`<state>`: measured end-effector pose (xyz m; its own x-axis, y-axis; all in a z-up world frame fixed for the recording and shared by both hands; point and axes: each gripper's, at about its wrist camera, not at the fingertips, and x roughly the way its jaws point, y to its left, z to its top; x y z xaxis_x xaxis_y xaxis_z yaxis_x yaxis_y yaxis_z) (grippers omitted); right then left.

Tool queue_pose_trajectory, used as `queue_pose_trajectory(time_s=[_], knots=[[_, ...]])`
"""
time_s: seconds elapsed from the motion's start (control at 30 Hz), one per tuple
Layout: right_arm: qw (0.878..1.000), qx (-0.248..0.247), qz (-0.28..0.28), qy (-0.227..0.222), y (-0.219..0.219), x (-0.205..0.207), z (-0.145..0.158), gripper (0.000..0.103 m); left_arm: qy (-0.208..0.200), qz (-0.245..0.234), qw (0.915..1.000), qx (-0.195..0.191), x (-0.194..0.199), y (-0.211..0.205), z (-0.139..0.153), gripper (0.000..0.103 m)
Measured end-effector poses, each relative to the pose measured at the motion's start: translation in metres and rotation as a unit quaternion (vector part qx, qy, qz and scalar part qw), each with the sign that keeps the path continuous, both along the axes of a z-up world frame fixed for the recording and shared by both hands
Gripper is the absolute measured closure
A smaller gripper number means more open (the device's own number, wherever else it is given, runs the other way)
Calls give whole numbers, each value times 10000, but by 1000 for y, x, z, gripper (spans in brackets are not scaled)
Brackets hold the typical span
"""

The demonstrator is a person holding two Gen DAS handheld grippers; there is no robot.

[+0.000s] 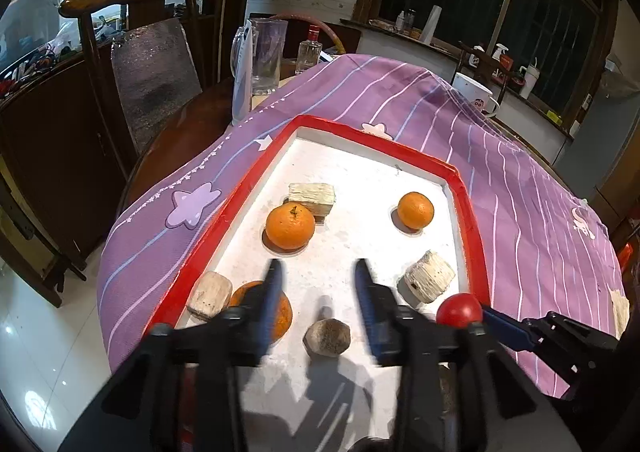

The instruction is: Organize fruits

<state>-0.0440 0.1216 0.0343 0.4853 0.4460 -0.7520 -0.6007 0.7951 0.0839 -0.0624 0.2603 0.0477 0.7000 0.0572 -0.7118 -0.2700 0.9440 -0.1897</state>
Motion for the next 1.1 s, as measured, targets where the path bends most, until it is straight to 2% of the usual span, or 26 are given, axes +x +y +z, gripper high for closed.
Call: queue_pose_trajectory(time_s=[0.07, 0.17, 0.43, 0.63, 0.87, 1.1], knots=[[10000, 33, 6, 1, 1, 1, -1, 67, -23, 36, 10000, 12, -2, 1, 1, 44], [10000, 1, 29, -37, 4, 0, 0, 65, -39, 73, 10000, -31, -5, 2, 2, 36], [9999, 134, 43, -59, -3, -6, 3, 56, -121, 229, 9996, 53, -21, -1, 9, 26], [9994, 282, -25, -209, -16, -17, 16, 53, -188, 367, 9990, 198, -36, -7, 15, 25], [9980, 518, -255, -240, -44, -32, 26, 51, -236, 486, 9967, 609, -51, -25, 22, 19], [9954, 736, -556, -268, -78, -48, 33, 49, -301, 467, 9945, 892, -64, -46, 31, 19]])
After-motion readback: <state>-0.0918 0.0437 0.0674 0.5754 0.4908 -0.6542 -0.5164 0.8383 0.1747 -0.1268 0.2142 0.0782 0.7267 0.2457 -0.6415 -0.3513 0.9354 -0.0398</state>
